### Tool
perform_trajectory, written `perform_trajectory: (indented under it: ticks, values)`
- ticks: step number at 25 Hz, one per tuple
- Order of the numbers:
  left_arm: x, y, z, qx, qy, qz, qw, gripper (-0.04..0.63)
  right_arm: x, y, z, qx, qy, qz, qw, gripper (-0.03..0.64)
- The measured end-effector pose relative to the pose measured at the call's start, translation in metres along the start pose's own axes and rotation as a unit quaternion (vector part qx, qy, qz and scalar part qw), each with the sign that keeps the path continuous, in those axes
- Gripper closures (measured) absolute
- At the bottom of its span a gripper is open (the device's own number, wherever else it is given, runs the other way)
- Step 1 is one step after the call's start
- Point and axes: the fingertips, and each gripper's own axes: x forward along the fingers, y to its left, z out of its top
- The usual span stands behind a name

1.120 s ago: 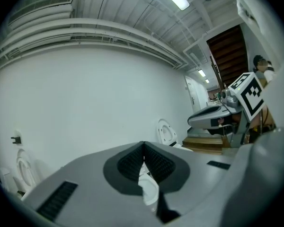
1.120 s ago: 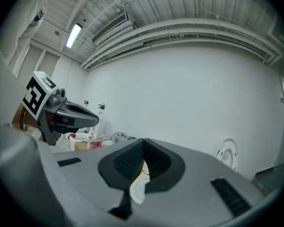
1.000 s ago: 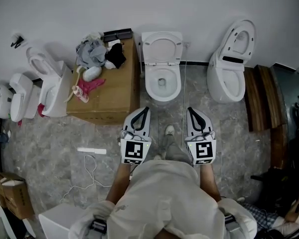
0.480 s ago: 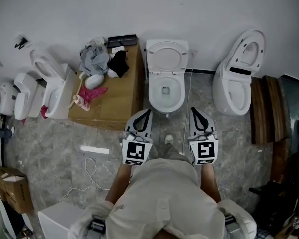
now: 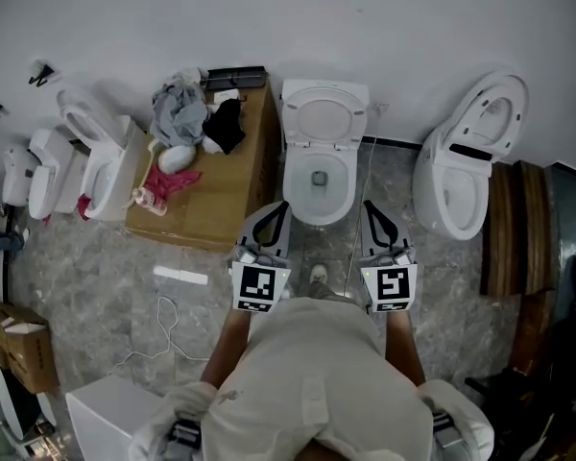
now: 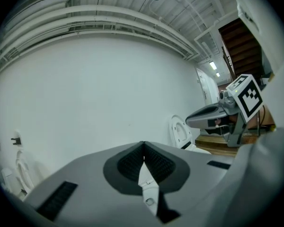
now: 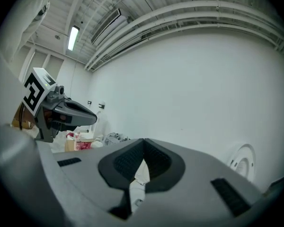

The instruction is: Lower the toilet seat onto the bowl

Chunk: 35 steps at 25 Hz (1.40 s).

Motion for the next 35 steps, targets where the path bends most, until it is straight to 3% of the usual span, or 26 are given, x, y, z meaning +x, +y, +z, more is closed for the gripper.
perform_trajectory:
  ticks: [12,25,35]
  values:
    - [0.052,0.016,0.009,-0.006,-0.006,0.032,0.9994,0.581,0.046,-0.035,-0.003,0.005,-0.01,0.031,0.999,0.609]
    - [0.111,0.034,-0.004,-0.012,0.003,0.015,0.9998,0.581,0.096,-0.051,-0.012,-0.007,0.012,0.04,0.999,0.609]
    - [0.173,0.077,-0.032,-0.024,0.02,-0.006,0.9995,0.581,0.165,-0.07,-0.038,0.0,0.034,0.014,0.999,0.609]
